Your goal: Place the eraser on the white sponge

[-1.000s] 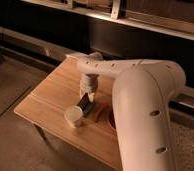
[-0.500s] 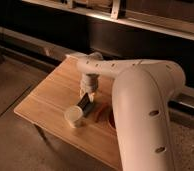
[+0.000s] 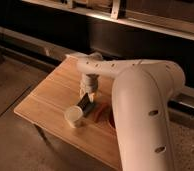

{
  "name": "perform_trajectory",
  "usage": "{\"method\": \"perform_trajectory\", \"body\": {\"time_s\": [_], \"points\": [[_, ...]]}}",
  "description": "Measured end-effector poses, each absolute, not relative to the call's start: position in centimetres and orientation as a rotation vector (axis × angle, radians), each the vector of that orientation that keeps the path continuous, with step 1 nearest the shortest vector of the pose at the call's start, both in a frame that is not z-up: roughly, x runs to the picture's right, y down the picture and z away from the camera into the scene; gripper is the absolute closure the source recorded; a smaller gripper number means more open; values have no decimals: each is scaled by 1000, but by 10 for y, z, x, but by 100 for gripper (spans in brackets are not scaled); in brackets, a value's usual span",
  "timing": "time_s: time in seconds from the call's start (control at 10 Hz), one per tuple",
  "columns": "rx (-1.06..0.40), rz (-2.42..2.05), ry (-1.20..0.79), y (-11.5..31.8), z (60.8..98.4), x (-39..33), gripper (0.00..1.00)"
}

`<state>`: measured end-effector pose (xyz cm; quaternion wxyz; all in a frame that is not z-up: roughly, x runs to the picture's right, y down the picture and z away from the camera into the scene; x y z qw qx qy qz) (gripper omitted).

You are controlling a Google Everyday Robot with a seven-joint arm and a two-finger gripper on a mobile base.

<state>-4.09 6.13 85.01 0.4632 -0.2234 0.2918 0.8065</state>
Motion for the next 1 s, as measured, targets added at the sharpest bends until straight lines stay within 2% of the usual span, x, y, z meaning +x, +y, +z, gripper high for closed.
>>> {"method": "perform_trajectory", "body": {"time_s": [0.1, 0.2, 1.0], "points": [[-550, 1984, 713, 61, 850, -42, 51], [-549, 1984, 715, 61, 850, -42, 50], [-538, 1982, 723, 59, 846, -41, 50]]}}
